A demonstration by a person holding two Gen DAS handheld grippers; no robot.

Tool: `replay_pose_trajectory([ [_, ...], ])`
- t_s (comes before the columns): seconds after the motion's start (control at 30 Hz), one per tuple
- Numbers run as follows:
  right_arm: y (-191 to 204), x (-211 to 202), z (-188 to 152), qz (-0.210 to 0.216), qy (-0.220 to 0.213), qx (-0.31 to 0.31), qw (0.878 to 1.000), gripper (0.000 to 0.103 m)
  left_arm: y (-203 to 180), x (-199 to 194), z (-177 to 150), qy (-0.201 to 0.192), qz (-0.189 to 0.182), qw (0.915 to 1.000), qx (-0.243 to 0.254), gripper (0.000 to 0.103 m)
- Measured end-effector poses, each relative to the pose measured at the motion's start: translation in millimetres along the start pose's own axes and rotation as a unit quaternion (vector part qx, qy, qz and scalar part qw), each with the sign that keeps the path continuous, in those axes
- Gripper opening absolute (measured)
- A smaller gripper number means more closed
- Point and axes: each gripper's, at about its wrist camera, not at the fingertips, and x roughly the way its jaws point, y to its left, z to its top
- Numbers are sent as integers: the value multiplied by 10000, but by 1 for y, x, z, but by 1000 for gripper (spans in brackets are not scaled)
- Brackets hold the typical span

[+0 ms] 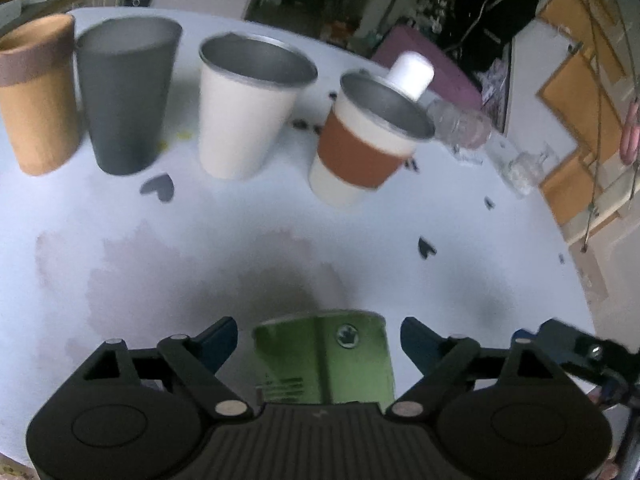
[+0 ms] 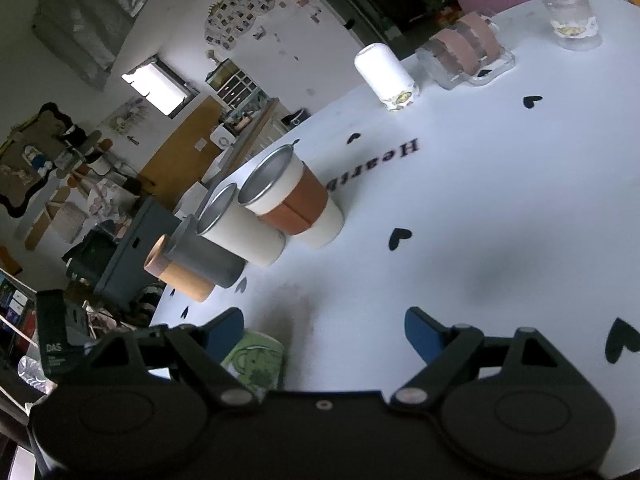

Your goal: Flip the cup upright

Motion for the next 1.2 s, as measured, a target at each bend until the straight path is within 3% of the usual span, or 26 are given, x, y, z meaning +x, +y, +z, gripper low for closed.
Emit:
replay_pose_trajectory([
  [0.13, -4, -2, 0, -30, -21, 39, 10000, 88, 1, 10, -1, 142, 110, 9998, 24, 78],
  [0.23, -5, -2, 0, -44, -15, 43, 10000, 88, 1, 9, 0, 130, 137, 9998, 49, 76],
  [0.47, 0, -3, -1, -41, -24, -47, 10000, 88, 4, -37, 4, -654, 560, 9956, 382, 76],
  [0.57, 2, -2, -2, -27, -15, -96, 9999, 88, 14, -56, 9, -1019, 929, 9894, 449, 75],
  [0.7, 4, 0, -4, -16, 17, -123, 9999, 88, 32, -69, 15, -1437, 1670, 9741, 503, 75],
  [0.93, 4, 1, -5, -45, 46, -154, 9999, 88, 76, -74, 32, -1630, 2681, 9492, 224, 75],
  [1.1, 6, 2, -7, -62, 67, -190, 9998, 88, 96, -78, 37, -1588, 3079, 9381, 9, 75],
  [1.2, 8, 3, -7, -64, 75, -240, 9997, 88, 108, -76, 38, -1560, 3011, 9406, -153, 75],
])
